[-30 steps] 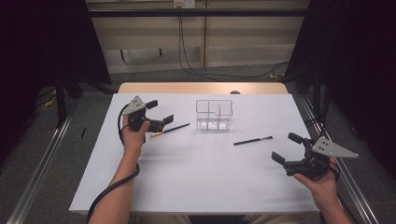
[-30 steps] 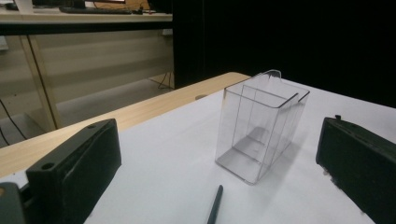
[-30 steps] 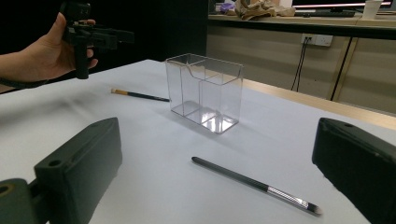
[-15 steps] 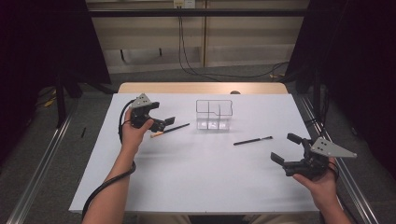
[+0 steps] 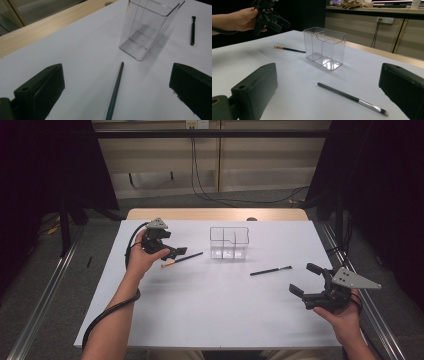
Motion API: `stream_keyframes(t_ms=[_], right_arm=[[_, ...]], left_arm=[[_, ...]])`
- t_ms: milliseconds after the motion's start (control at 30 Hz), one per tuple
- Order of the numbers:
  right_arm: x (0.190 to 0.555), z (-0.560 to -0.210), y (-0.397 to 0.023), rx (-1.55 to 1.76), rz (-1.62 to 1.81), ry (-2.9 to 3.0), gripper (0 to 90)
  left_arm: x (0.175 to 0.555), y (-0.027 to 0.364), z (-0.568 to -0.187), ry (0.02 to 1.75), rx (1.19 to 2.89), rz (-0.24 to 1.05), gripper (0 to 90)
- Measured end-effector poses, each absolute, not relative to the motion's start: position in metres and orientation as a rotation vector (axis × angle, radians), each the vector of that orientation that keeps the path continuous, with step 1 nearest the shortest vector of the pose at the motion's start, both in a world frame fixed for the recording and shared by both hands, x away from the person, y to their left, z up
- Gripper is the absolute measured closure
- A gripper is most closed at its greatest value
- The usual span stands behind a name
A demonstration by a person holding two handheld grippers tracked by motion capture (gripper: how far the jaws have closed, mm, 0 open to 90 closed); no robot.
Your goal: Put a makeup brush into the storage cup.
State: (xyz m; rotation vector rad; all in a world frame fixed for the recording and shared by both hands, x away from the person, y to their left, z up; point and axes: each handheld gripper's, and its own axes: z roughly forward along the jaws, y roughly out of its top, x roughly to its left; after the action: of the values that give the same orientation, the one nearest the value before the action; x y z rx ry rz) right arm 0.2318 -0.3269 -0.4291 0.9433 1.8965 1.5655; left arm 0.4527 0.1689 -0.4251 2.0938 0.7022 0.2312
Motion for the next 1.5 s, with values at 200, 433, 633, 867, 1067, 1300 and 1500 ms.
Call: stream_keyframes(t_ms=[200,433,633,867,1067,1300,1500], right_arm=[[0.232,-0.429,-0.327,0.944,1.563,1.896,1.6],[0.232,-0.428,-0.326,0.937,1.556,1.901,1.9],[0.231,-0.428,-0.326,0.939,1.557,1.898,1.9],[0.231,-0.428,-0.327,0.939,1.556,1.897,2.0],[0.232,-0.429,-0.327,0.94,1.551,1.902,2.0],[0.232,-0.43,-0.326,0.937,1.548,1.914,2.0],[0.232,-0.431,-0.327,0.936,1.547,1.918,2.0]], left_arm=[[0.459,0.166,-0.423,0.763,2.178,0.186,0.0],[0.464,0.16,-0.424,0.817,2.303,0.169,0.0],[0.467,0.157,-0.422,0.8,2.364,0.153,6.9],[0.47,0.156,-0.422,0.785,2.442,0.14,20.5],[0.473,0.154,-0.426,0.749,2.521,0.126,31.9],[0.475,0.149,-0.432,0.713,2.601,0.089,46.0],[0.477,0.146,-0.439,0.678,2.707,0.048,59.7]])
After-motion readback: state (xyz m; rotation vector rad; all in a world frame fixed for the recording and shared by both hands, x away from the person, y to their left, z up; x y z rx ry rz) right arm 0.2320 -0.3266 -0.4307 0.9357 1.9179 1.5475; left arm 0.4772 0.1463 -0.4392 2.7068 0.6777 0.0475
